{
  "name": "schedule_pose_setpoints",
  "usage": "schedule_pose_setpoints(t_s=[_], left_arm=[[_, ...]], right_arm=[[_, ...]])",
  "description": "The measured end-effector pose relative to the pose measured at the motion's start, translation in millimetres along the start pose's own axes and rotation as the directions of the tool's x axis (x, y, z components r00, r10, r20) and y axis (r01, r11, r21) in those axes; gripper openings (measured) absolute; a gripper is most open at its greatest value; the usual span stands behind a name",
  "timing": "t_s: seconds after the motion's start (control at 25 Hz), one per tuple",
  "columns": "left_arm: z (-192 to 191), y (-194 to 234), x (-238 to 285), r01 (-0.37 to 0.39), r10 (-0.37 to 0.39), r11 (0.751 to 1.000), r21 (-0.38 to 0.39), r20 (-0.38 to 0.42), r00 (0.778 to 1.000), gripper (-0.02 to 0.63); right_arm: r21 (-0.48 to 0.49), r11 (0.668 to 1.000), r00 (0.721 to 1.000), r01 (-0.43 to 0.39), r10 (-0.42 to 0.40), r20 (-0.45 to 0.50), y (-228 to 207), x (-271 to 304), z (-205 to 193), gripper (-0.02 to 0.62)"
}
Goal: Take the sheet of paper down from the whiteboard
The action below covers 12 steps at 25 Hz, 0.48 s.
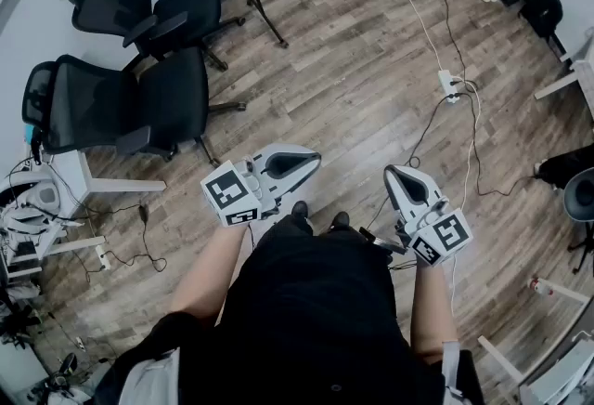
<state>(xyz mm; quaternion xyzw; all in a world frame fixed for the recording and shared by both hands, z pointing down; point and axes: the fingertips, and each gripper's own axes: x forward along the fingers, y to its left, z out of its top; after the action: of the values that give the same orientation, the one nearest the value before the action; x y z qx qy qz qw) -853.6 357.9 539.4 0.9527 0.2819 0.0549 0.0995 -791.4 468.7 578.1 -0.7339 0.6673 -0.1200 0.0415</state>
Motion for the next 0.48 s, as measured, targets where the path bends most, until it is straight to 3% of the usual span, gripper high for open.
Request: schedule_pose_setpoints(t_s=[0.28,0.48], left_arm=[[-5,-7,16,0.022,-0.022,1.000,-0.014,-0.017,1.000,0.009],[-5,-21,50,0.015,-0.015,1.000,-0.006,-0.014,1.000,0.009]], right_arm=[[-0.068,0.997,0.999,-0.031,0.032,0.014,10,-3,10,0.019],[-0.021,0.999,0.997,-0.050,0.051,0.058,-3,-36,18,0.020]])
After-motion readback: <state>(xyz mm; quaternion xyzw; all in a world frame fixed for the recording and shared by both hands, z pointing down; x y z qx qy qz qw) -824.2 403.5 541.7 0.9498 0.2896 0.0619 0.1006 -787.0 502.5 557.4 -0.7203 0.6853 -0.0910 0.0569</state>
